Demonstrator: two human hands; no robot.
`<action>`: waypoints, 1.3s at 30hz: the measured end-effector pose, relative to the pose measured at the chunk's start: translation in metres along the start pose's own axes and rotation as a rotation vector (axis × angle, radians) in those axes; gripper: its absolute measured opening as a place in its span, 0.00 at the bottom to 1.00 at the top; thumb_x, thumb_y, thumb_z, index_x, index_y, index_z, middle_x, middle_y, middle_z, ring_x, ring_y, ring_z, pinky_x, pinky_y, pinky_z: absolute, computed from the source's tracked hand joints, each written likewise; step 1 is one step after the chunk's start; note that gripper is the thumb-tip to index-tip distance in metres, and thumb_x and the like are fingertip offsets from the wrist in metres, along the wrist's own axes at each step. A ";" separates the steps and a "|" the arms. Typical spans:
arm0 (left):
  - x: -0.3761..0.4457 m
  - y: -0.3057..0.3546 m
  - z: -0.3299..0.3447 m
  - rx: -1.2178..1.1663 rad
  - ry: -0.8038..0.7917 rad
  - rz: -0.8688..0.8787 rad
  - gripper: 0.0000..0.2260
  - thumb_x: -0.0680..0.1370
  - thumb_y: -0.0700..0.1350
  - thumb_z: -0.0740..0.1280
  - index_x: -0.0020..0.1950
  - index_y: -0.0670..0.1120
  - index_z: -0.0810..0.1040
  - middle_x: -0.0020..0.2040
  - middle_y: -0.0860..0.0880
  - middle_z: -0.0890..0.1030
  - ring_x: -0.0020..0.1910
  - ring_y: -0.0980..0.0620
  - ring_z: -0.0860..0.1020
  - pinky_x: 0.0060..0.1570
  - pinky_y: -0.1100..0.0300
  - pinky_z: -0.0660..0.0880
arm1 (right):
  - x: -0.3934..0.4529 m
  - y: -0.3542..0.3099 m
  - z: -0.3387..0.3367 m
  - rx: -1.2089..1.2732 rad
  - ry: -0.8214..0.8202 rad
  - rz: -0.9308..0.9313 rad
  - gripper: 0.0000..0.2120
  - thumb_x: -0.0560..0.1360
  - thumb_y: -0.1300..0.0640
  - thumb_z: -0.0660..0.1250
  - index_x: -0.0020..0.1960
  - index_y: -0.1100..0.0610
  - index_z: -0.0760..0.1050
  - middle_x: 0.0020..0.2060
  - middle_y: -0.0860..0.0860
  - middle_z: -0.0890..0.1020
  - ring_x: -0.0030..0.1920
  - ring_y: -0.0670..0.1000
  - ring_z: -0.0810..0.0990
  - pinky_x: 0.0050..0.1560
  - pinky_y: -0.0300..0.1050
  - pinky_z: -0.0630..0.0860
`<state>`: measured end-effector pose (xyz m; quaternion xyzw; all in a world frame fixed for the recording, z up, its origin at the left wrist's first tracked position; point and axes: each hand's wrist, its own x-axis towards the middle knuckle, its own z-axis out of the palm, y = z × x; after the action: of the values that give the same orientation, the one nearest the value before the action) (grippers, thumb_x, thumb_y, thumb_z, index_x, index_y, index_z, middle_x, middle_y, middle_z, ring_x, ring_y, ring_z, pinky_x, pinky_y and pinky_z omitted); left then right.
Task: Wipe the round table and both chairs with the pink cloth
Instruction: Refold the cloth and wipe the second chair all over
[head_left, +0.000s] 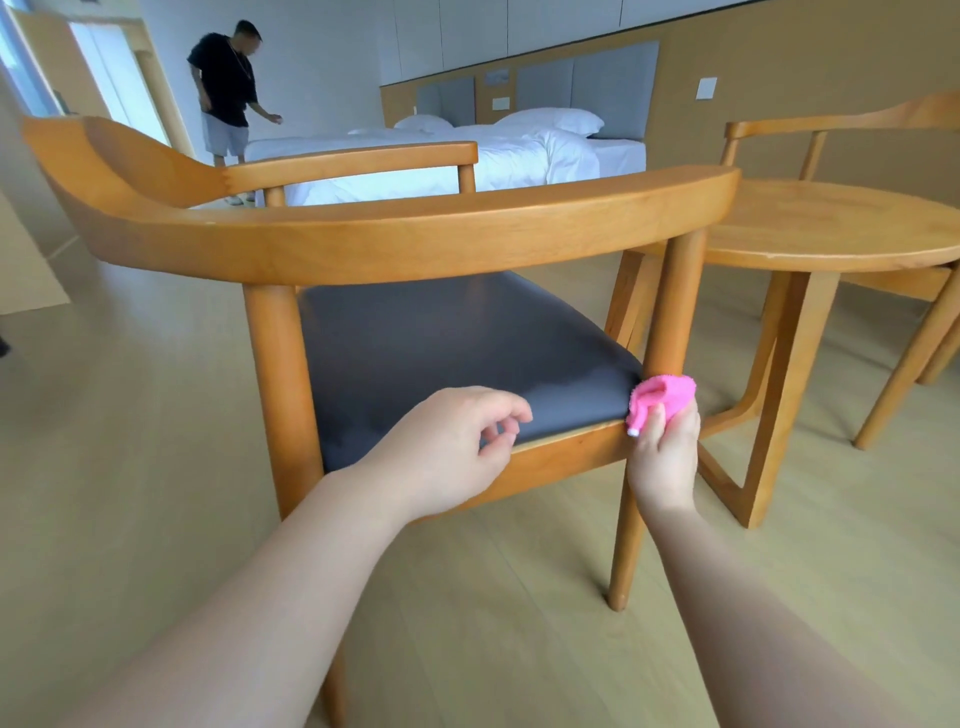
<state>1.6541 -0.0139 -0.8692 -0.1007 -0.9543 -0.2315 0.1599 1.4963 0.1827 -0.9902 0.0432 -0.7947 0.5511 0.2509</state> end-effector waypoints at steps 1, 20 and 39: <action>-0.001 0.001 -0.002 -0.005 0.000 0.004 0.12 0.78 0.43 0.64 0.59 0.52 0.78 0.47 0.61 0.78 0.46 0.62 0.76 0.46 0.60 0.77 | -0.002 0.003 0.000 0.013 0.000 0.021 0.19 0.82 0.48 0.48 0.64 0.58 0.68 0.58 0.56 0.74 0.59 0.54 0.73 0.62 0.54 0.71; -0.071 -0.006 -0.046 0.101 -0.075 -0.127 0.08 0.78 0.43 0.63 0.52 0.53 0.80 0.45 0.57 0.80 0.42 0.60 0.78 0.44 0.58 0.78 | -0.088 -0.032 0.042 -0.048 -0.108 -0.026 0.33 0.79 0.54 0.49 0.73 0.74 0.40 0.74 0.70 0.40 0.76 0.62 0.36 0.76 0.54 0.37; -0.141 -0.043 -0.116 0.203 -0.152 -0.494 0.16 0.65 0.32 0.57 0.25 0.50 0.74 0.24 0.52 0.72 0.25 0.53 0.70 0.30 0.61 0.70 | -0.230 -0.093 0.128 -0.331 -0.356 -0.567 0.28 0.76 0.57 0.53 0.70 0.73 0.56 0.67 0.74 0.64 0.69 0.74 0.61 0.72 0.64 0.50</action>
<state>1.8035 -0.1232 -0.8391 0.1347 -0.9775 -0.1583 0.0355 1.6840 -0.0161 -1.0478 0.3157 -0.8606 0.3076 0.2551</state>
